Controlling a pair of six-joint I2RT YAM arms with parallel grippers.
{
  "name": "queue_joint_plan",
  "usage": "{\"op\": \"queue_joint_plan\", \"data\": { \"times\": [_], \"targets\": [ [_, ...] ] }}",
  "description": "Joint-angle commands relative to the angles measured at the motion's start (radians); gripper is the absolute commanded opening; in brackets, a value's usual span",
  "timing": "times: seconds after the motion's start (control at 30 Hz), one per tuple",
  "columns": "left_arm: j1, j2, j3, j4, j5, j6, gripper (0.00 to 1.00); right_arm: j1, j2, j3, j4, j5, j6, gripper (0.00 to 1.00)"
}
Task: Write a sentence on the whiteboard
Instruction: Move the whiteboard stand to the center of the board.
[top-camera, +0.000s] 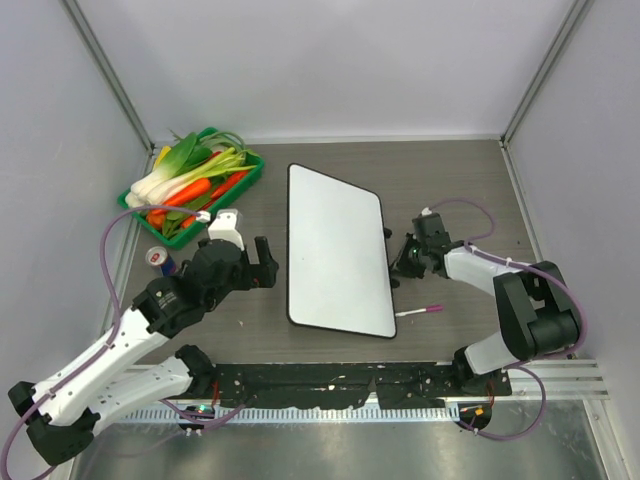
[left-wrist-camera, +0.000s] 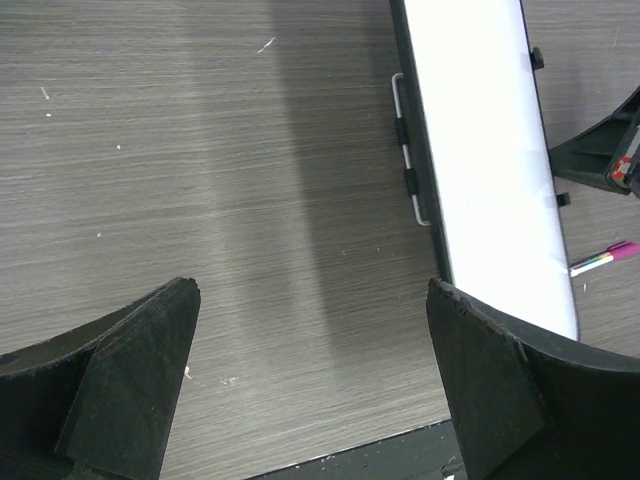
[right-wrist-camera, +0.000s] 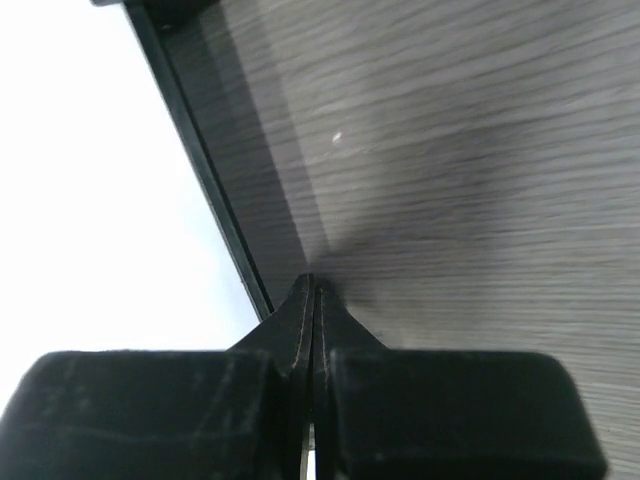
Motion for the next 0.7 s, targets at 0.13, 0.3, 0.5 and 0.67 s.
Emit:
{"op": "queue_joint_plan", "data": {
  "times": [0.13,0.3,0.5,0.67],
  "targets": [
    [0.007,-0.021,0.058,-0.023,-0.031,0.003,1.0,0.183,0.045,0.011,-0.043,-0.008,0.112,0.01],
    [0.007,-0.016,0.067,-0.032,-0.03,0.006,1.0,0.252,0.091,0.014,0.003,-0.017,0.153,0.02],
    [0.009,-0.008,0.078,-0.046,-0.026,0.004,1.0,0.34,0.125,0.029,0.043,-0.017,0.215,0.01],
    [0.009,-0.004,0.085,-0.049,-0.025,0.006,1.0,0.426,0.156,0.036,0.084,-0.025,0.27,0.01]
  ]
}}
